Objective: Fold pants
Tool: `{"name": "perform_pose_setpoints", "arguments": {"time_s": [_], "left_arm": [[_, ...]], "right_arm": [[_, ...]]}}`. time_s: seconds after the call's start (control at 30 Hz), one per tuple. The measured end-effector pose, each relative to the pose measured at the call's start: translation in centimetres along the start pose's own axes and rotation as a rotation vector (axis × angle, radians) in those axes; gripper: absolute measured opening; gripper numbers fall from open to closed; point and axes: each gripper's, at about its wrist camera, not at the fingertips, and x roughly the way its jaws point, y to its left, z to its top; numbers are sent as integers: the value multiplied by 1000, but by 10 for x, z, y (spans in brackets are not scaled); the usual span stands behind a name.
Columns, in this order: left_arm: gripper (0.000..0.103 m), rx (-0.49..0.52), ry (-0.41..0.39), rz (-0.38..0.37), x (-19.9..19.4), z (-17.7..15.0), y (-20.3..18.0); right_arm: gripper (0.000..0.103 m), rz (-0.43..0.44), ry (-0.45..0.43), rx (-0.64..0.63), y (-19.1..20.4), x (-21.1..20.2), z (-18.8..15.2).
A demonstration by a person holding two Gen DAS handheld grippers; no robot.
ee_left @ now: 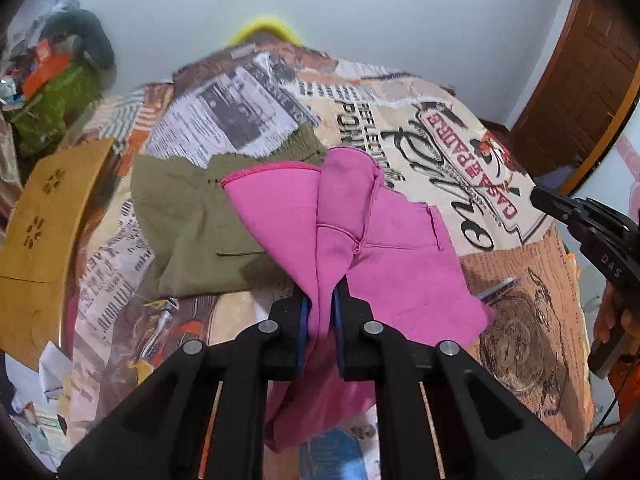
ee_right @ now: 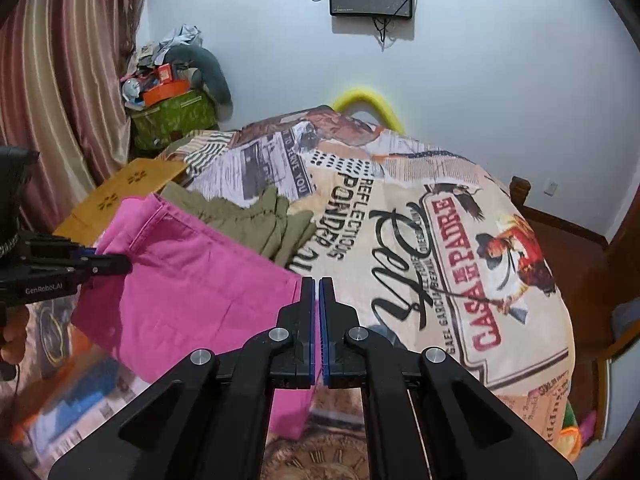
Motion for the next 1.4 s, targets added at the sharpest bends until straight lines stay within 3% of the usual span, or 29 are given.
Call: {"name": "perform_pose_setpoints", "arguments": {"time_s": [0.17, 0.23, 0.27, 0.3, 0.47, 0.67, 0.73, 0.77, 0.8, 0.87, 1.0, 1.4], "left_arm": [[11, -56, 60, 6, 25, -12, 22], [11, -80, 65, -6, 31, -16, 29], [11, -88, 69, -10, 35, -18, 32], [11, -94, 74, -10, 39, -19, 34], [11, -78, 77, 8, 49, -24, 34], [11, -14, 65, 50, 53, -28, 27], [11, -6, 62, 57, 55, -29, 26], [11, -6, 61, 59, 56, -29, 25], [11, -8, 59, 62, 56, -29, 25], [11, -15, 57, 62, 57, -29, 25], [11, -31, 52, 46, 52, -28, 27], [6, -17, -13, 31, 11, -17, 16]], "right_arm": [[5, 36, 126, 27, 6, 33, -14], [24, 46, 182, 36, 8, 51, -28], [43, 55, 200, 39, 9, 56, -34], [50, 60, 213, 39, 11, 63, -40], [50, 63, 254, 66, 10, 87, -55], [50, 133, 299, 190, -6, 113, -67], [43, 157, 292, 211, -9, 113, -68], [28, 170, 294, 216, -9, 113, -68], [25, 193, 303, 227, -9, 114, -68], [17, 177, 289, 214, -5, 111, -69], [13, 137, 251, 182, 2, 101, -69], [10, 101, 167, 113, 8, 65, -44]]}}
